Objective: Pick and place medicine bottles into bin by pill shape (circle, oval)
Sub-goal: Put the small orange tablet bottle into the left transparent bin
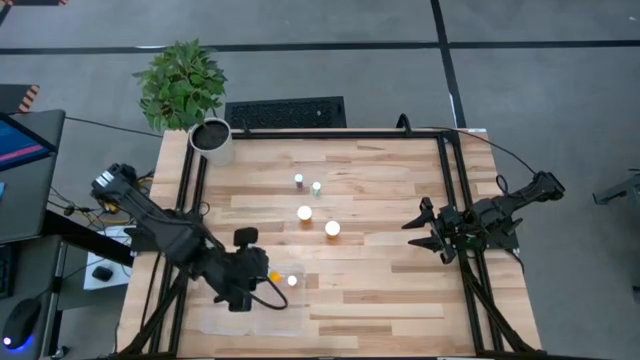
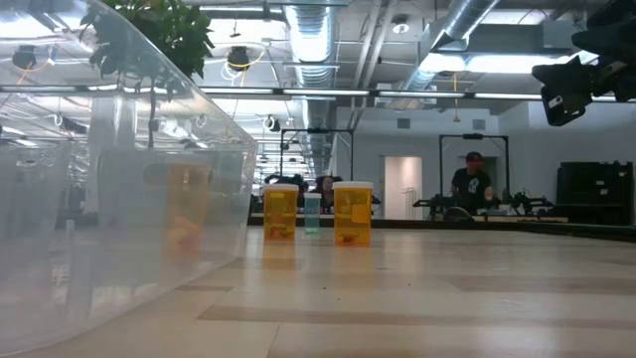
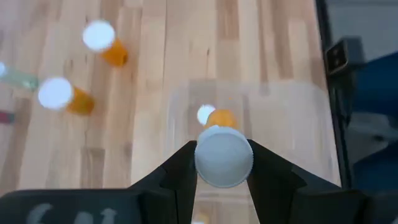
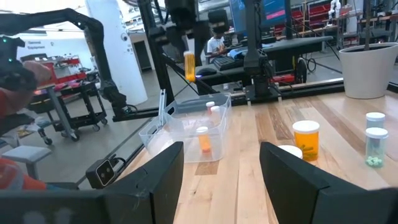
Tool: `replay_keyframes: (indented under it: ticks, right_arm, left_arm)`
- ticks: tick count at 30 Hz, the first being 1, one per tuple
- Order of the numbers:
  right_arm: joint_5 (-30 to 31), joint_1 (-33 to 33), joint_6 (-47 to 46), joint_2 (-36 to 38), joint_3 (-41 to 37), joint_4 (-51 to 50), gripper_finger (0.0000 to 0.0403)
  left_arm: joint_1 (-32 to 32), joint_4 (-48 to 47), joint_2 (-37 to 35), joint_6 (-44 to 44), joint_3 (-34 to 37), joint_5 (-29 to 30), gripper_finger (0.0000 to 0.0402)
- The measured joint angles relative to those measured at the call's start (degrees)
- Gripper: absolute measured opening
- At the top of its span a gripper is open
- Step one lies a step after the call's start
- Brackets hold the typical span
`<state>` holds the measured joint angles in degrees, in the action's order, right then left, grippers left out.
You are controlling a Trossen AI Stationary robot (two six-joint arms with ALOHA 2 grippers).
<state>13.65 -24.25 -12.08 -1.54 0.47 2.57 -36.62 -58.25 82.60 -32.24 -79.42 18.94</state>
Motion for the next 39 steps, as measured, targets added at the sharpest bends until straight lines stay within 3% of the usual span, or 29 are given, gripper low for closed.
replay_keyframes:
  ticks: [3,8,14,21,30,39]
  right_arm:
    - [0.02,0.00,-0.01,0.00,0.00,0.00,0.0226]
    - [0.07,0.00,-0.02,0.00,0.00,0.00,0.0226]
    - [0.15,0.00,-0.02,0.00,0.00,0.00,0.0226]
    - [0.17,0.00,-0.02,0.00,0.00,0.00,0.0226]
    - [0.17,0.00,-0.02,0.00,0.00,0.02,0.0226]
    - [0.17,0.00,-0.05,0.00,0.00,0.02,0.0226]
  left_arm:
    - [0.00,-1.56,1.10,-4.45,-0.02,-2.84,0.0115]
    - [-0.98,-4.37,1.76,-19.55,-0.02,-8.69,0.0115]
    - [-6.92,-8.04,1.95,-33.58,-0.02,-8.98,0.0115]
    - [-13.49,-9.50,1.91,-45.04,1.23,-3.68,0.0115]
    - [-14.41,-1.01,1.91,-47.97,10.03,-4.23,0.0115]
    - [-13.19,2.90,1.91,-48.49,16.88,-8.77,0.0115]
